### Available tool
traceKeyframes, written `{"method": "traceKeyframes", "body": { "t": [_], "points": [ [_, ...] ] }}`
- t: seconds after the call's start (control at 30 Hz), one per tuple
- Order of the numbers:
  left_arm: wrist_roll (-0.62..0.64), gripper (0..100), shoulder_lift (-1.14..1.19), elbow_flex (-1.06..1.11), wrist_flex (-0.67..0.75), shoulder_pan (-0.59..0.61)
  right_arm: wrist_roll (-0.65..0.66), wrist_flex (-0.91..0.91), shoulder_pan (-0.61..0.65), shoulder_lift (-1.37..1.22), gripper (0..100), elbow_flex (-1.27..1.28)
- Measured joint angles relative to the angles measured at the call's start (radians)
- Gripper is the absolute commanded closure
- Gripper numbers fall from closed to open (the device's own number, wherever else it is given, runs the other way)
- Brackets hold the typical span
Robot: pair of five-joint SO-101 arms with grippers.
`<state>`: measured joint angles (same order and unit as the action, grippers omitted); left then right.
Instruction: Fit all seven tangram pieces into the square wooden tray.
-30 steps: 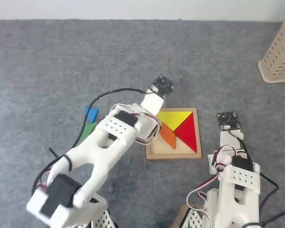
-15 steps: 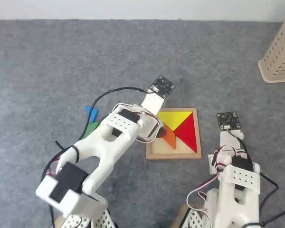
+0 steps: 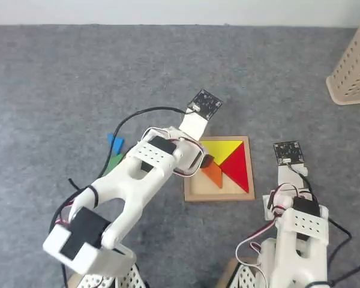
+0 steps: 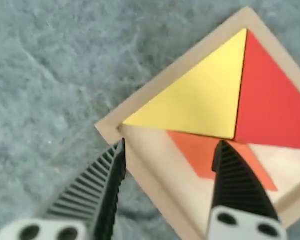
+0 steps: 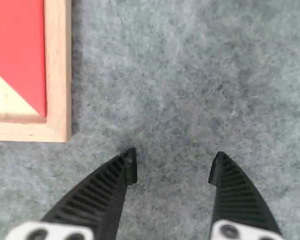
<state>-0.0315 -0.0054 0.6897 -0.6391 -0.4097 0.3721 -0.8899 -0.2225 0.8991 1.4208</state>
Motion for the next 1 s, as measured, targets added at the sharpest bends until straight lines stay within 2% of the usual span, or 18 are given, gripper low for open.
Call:
{"method": "traceKeyframes", "body": {
  "t": [0.2, 0.53, 1.0],
  "points": [
    [0.005, 73, 0.107, -0.064, 0.0, 0.018, 0.0, 0.0, 0.0, 0.0, 75.7, 0.0],
    [-0.038, 76, 0.107, -0.066, -0.049, 0.023, 0.0, 0.0, 0.0, 0.0, 75.7, 0.0],
    [-0.078, 77, -0.098, 0.092, -0.097, -0.008, 0.0, 0.0, 0.0, 0.0, 75.7, 0.0]
  ]
}}
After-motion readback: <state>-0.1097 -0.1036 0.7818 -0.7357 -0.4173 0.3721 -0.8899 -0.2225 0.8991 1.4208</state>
